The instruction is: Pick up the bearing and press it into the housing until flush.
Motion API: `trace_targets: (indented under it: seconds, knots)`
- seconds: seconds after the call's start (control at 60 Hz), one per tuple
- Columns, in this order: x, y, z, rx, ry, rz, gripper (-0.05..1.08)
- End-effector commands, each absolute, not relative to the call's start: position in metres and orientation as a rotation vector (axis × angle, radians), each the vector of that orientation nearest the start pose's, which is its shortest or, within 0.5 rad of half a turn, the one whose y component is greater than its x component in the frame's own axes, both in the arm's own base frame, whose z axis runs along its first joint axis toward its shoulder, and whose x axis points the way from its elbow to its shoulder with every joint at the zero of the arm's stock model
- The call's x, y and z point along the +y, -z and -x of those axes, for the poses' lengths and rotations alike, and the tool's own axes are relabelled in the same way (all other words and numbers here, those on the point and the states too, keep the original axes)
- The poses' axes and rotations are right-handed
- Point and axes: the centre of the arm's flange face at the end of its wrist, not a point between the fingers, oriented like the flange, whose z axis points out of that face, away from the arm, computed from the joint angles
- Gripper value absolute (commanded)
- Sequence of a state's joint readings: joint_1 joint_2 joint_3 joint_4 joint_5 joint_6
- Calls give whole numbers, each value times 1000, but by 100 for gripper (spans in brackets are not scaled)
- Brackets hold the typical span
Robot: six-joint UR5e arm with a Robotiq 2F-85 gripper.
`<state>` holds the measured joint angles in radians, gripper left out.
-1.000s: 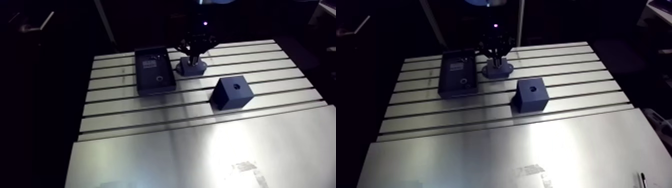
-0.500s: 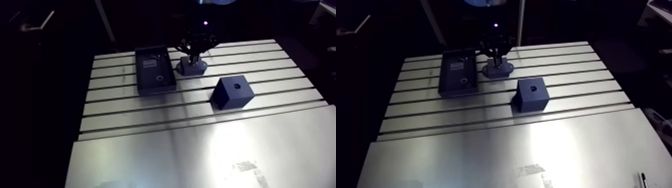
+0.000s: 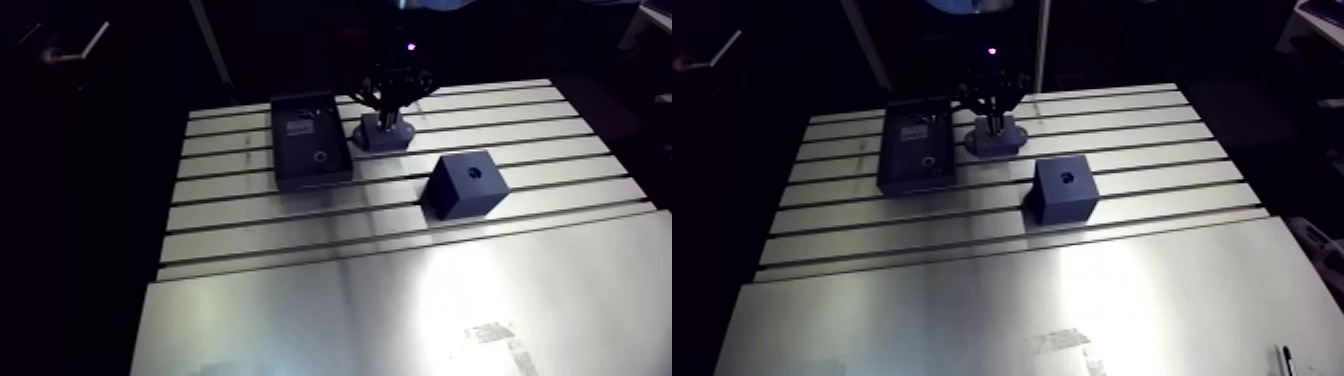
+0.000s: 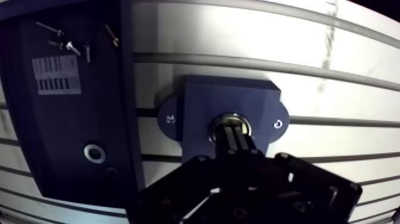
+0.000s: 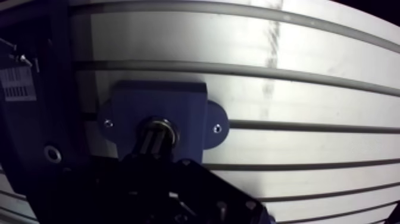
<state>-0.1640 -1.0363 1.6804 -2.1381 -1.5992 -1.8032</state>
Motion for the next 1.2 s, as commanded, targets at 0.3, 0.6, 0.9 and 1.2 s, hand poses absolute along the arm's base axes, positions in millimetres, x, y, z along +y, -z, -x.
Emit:
trace_targets:
  seconds: [0.3, 0.6, 0.9, 1.2]
  knots:
    - [-27, -184, 634, 3055, -18, 104, 108]
    - [-28, -182, 633, 3052, -20, 106, 107]
    - [-29, -183, 634, 3058, -29, 109, 108]
    - [-29, -187, 634, 3064, -36, 111, 108]
